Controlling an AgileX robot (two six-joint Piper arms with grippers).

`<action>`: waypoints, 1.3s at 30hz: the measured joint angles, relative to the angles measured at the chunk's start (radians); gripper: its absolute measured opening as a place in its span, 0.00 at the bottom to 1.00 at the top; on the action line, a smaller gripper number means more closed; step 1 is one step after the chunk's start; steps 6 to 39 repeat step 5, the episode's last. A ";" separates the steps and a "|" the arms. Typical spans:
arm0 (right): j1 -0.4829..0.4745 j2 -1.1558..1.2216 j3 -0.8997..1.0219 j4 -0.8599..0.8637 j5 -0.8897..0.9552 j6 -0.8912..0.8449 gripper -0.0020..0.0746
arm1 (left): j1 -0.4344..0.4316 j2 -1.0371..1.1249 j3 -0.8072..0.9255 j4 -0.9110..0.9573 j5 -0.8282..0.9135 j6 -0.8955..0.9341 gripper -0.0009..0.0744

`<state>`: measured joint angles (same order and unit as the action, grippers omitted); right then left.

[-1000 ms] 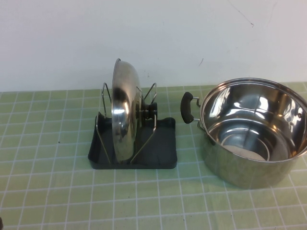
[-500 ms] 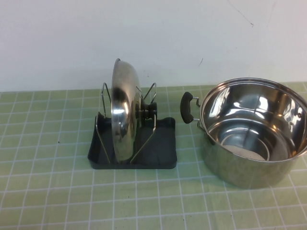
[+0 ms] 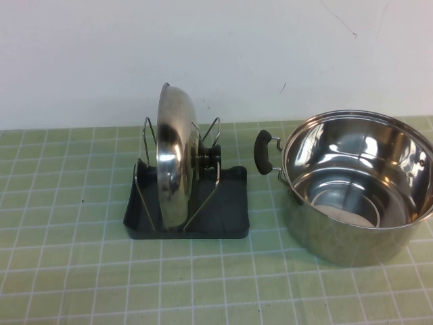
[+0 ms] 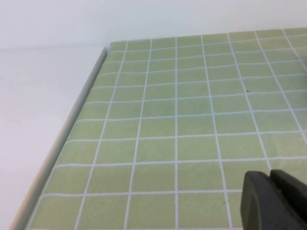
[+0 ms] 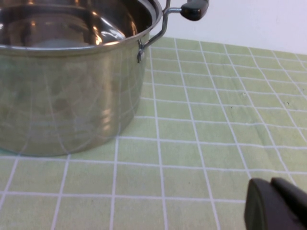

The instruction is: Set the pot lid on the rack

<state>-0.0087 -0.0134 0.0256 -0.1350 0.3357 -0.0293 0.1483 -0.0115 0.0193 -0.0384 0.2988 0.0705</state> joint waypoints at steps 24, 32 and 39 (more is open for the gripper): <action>0.000 0.000 0.000 0.000 0.002 0.000 0.02 | -0.047 0.000 0.000 -0.002 0.000 0.006 0.01; 0.000 0.000 0.000 0.000 0.002 0.000 0.02 | -0.047 0.000 0.000 -0.002 0.000 0.006 0.01; 0.000 0.000 0.000 0.000 0.002 0.000 0.02 | -0.047 0.000 0.000 -0.002 0.000 0.006 0.01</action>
